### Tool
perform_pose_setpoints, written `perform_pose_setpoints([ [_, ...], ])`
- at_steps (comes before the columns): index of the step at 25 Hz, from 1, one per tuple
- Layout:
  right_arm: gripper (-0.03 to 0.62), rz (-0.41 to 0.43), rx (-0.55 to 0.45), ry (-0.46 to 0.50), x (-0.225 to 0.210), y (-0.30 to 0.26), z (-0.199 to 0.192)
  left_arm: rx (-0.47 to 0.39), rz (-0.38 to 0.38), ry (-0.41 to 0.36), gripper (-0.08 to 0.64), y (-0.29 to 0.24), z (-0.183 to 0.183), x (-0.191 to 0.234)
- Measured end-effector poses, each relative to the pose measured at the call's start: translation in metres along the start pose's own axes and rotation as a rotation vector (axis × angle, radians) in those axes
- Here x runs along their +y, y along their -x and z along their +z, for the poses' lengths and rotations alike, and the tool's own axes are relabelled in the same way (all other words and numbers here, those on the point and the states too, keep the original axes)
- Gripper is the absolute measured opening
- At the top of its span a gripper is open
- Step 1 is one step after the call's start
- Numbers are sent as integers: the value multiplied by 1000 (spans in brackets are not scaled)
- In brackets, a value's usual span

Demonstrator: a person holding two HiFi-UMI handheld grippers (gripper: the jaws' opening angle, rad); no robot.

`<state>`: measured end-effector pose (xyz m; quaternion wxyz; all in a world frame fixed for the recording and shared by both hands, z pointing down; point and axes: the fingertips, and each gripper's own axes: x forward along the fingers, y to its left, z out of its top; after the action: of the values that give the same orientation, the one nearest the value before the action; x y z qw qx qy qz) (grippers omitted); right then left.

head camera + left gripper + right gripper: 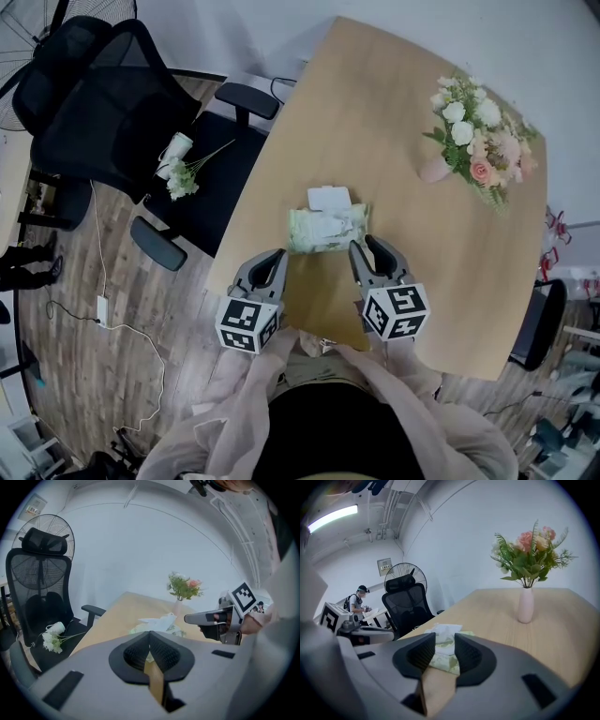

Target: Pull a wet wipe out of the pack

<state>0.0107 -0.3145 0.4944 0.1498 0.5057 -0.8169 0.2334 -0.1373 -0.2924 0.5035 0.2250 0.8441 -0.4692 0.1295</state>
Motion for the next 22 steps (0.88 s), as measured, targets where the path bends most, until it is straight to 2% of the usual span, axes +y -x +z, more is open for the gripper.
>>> perform_pose_setpoints([
  [11, 153, 12, 43, 15, 0, -25, -3, 12, -5, 46, 12, -13, -2, 15],
  [22, 153, 21, 66, 36, 2, -47, -4, 33, -6, 59, 12, -21, -3, 30],
])
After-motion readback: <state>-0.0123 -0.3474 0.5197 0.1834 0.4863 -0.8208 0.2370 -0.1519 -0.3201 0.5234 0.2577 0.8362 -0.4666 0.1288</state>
